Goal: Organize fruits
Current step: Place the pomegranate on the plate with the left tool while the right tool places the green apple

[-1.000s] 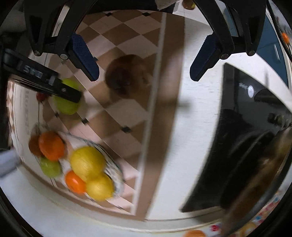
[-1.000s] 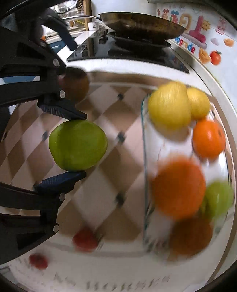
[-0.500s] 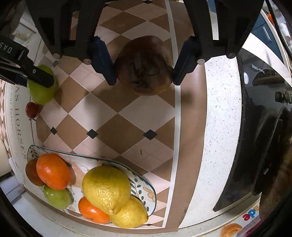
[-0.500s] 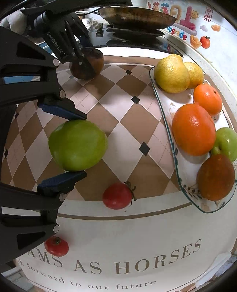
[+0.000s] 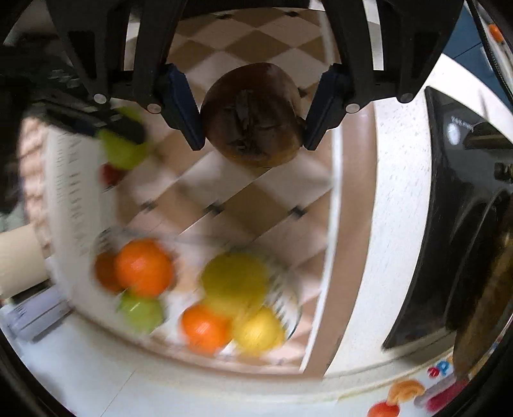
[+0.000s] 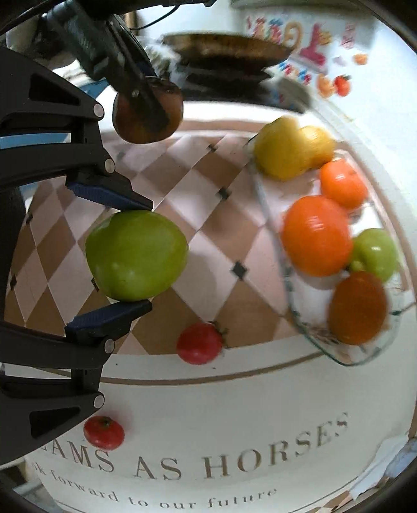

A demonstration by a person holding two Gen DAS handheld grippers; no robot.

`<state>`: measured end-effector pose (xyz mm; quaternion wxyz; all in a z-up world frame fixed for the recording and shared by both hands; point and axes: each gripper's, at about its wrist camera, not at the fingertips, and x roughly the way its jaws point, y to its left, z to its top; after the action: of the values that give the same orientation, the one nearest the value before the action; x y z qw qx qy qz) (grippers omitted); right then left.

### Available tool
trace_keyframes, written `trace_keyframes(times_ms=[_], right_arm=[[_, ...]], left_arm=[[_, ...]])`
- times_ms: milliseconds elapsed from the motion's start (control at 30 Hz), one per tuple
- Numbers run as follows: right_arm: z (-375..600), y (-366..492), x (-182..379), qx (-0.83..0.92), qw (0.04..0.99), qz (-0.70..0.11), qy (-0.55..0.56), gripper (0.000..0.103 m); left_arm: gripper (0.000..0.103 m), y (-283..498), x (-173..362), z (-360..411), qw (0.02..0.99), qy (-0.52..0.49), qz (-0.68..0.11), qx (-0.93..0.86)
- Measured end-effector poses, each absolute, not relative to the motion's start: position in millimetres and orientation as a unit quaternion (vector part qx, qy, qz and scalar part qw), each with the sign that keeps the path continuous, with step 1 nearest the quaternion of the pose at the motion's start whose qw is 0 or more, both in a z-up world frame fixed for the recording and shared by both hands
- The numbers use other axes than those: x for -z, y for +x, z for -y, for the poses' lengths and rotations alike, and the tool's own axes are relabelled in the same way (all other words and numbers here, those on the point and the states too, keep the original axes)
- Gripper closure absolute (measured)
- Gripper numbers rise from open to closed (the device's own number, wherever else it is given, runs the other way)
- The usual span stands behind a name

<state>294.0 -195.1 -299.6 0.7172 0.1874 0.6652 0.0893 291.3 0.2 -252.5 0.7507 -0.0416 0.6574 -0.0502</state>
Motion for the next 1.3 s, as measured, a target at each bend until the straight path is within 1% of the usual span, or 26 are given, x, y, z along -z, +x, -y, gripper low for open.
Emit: trace_keyframes(times_ms=[100,167,267,367,500,600,733,867,900,933,967,1000,1033,1167,1200,1233,1300], right_arm=[[211,305,275,-0.094,0.728,-0.643,0.217,0.045],[221,318,257,-0.094,0.739,-0.627,0.227,0.045],[239,347,238,-0.085,0.756,-0.606,0.234,0.045],[256,383,232,-0.070,0.766,-0.594,0.236,0.045],[265,432,238,-0.048,0.773,-0.595,0.216,0.045],[267,465,249,-0.040,0.769,-0.607,0.194,0.045],[268,488,266,-0.039,0.763,-0.623,0.168,0.045],[267,496,283,-0.039,0.750,-0.640,0.163,0.045],[266,498,287,-0.037,0.749,-0.642,0.158,0.045],[264,500,290,-0.036,0.748,-0.646,0.149,0.044],[263,500,292,-0.040,0.746,-0.647,0.150,0.034],[264,499,292,-0.043,0.744,-0.648,0.156,0.026],[265,498,290,-0.039,0.745,-0.647,0.157,0.016],[268,490,280,-0.031,0.748,-0.644,0.155,0.014],[267,487,276,-0.029,0.750,-0.643,0.149,0.013],[265,482,271,-0.024,0.755,-0.640,0.138,0.008],[258,469,261,-0.015,0.765,-0.634,0.112,0.008]], left_arm=[[0.042,314,218,17,0.763,-0.063,-0.638,0.083],[0.042,338,199,30,0.773,-0.060,-0.624,0.099],[0.042,374,191,48,0.783,-0.037,-0.613,0.105],[0.042,408,200,62,0.775,-0.017,-0.623,0.100],[0.042,442,227,69,0.760,0.007,-0.644,0.087],[0.042,454,240,72,0.750,0.016,-0.657,0.074],[0.041,462,257,72,0.729,0.012,-0.681,0.070],[0.040,462,256,68,0.732,-0.007,-0.678,0.064],[0.039,463,254,67,0.734,-0.008,-0.677,0.061],[0.029,464,252,65,0.735,-0.011,-0.675,0.061],[0.024,464,250,65,0.737,-0.012,-0.673,0.060],[0.015,464,248,63,0.744,-0.015,-0.665,0.061],[0.014,464,245,59,0.748,-0.019,-0.661,0.058],[0.013,460,236,48,0.754,-0.027,-0.655,0.049],[0.009,458,233,45,0.754,-0.029,-0.655,0.047],[0.007,455,229,40,0.759,-0.029,-0.649,0.044],[0.007,447,223,35,0.768,-0.021,-0.639,0.038]])
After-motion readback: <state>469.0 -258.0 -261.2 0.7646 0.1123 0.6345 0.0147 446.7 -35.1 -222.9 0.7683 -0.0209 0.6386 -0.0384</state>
